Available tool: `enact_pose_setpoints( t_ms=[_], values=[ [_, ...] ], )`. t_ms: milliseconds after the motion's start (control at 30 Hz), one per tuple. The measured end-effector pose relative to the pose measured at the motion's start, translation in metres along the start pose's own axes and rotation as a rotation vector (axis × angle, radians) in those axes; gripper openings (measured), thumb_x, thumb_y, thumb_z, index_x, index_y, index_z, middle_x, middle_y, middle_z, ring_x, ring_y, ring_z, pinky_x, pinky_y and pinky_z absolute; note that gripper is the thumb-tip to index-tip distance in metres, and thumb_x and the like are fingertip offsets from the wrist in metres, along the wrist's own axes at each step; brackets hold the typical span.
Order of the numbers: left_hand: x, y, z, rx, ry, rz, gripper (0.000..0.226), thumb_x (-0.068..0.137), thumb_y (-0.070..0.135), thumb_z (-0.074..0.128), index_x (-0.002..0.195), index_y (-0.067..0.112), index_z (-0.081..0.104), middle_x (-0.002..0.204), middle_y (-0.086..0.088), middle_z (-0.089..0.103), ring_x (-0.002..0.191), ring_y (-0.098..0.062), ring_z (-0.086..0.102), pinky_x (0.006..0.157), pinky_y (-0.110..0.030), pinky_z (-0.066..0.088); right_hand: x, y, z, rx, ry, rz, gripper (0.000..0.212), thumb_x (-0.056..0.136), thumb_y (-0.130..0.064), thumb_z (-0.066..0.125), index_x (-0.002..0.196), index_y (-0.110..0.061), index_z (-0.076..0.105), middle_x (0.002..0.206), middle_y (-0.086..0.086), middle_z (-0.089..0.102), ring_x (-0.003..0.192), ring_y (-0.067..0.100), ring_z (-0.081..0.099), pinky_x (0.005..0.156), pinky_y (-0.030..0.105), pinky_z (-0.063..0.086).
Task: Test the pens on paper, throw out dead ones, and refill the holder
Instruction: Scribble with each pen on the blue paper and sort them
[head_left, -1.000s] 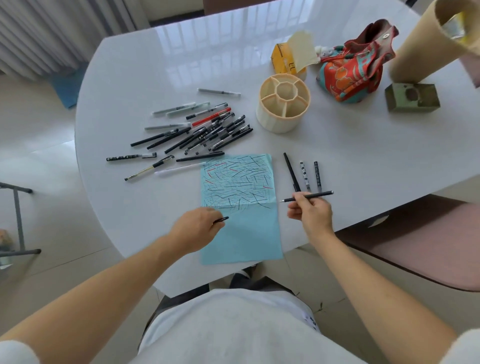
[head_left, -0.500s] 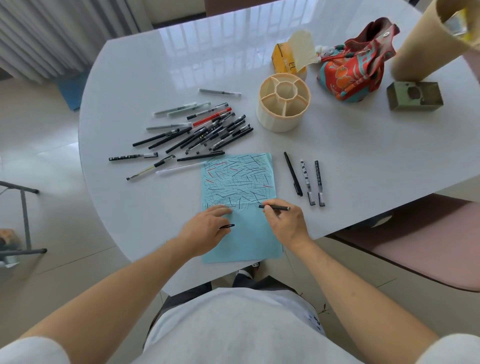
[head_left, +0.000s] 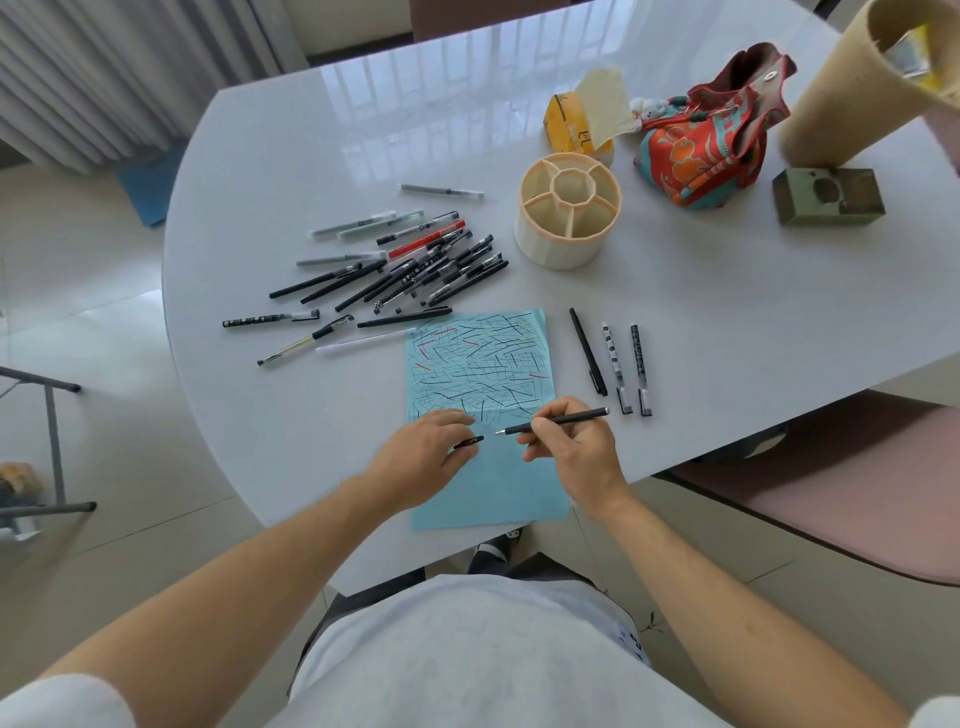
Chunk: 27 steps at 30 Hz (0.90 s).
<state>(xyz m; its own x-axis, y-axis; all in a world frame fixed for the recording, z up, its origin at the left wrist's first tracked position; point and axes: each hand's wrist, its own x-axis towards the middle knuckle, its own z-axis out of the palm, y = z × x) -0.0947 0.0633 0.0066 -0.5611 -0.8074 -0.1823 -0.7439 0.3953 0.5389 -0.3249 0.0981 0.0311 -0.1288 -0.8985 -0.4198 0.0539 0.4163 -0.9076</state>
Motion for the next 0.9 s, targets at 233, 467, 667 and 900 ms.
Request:
enact_pose_setpoints(
  t_ms=[233,467,667,900],
  values=[
    [0.004,0.014,-0.011,-0.018,-0.004,0.044,0.022,0.100,0.033,0.052,0.100,0.017,0.067,0.100,0.004,0.070,0.100,-0.017,0.062,0.086,-0.032,0.050,-0.002,0.000,0.013,0.002,-0.095,0.050,0.006,0.098,-0.003,0.064,0.094,0.001,0.065,0.080,0.024,0.074,0.068,0.029,0.074,0.067,0.034,0.063],
    [0.003,0.026,-0.012,0.001,-0.061,-0.081,0.023,0.101,0.028,0.045,0.095,0.015,0.063,0.085,0.003,0.071,0.078,-0.022,0.064,0.070,-0.042,0.050,0.000,-0.005,0.029,-0.078,-0.090,0.092,0.012,0.101,-0.008,0.062,0.091,-0.002,0.066,0.073,0.018,0.073,0.060,0.030,0.069,0.066,0.039,0.063],
    [-0.002,0.025,-0.004,-0.108,0.019,-0.058,0.023,0.098,0.035,0.051,0.088,0.017,0.061,0.081,0.004,0.067,0.075,-0.018,0.060,0.068,-0.036,0.048,0.013,-0.017,0.034,-0.191,-0.151,0.146,0.014,0.101,-0.017,0.062,0.094,-0.006,0.064,0.073,0.010,0.069,0.067,0.022,0.066,0.067,0.038,0.063],
    [0.000,-0.008,-0.005,0.156,-0.004,-0.157,0.063,0.091,0.041,0.063,0.146,0.023,0.038,0.158,-0.004,0.031,0.150,-0.026,0.017,0.121,-0.043,0.024,0.112,-0.038,-0.029,-0.966,0.104,0.107,0.023,0.100,-0.027,0.052,0.108,-0.007,0.062,0.100,0.012,0.063,0.088,0.032,0.056,0.074,0.035,0.043]
  ],
)
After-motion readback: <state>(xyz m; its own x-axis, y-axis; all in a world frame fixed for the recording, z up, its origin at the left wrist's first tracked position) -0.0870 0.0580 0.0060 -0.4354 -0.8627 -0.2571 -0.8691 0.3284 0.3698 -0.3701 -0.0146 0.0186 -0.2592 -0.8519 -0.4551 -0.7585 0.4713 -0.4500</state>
